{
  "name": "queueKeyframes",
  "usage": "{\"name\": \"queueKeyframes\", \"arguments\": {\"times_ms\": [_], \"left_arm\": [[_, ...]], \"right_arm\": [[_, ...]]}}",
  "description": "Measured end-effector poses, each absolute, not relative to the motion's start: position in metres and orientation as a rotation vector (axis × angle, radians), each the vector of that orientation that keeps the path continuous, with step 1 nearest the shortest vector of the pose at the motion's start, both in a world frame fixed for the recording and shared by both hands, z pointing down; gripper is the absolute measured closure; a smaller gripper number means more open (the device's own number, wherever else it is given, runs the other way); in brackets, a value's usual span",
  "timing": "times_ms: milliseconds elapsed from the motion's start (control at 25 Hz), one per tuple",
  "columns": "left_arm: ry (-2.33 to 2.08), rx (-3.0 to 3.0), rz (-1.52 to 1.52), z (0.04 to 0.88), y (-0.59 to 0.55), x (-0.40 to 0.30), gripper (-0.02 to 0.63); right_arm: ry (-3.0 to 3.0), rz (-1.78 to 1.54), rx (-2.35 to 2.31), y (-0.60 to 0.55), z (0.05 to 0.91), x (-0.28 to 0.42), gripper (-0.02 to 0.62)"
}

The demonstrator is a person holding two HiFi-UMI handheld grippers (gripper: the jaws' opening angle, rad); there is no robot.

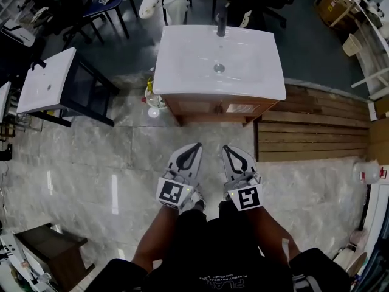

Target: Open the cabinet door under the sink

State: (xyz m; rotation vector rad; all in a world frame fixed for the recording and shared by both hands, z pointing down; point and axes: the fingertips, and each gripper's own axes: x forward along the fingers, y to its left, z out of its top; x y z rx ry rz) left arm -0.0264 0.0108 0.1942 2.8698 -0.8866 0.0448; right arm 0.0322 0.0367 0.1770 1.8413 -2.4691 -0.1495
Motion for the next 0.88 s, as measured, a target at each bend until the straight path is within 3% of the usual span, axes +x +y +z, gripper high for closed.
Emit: {"name": "queueKeyframes", "arguments": {"times_ms": [880], "left_arm": [[-1.065, 2.708, 0.087, 0.371, -0.118, 0.009, 0.584]], "right_arm": [[-2.354, 0.08, 1.94, -0.077, 0.364, 0.09, 0.574]]}}
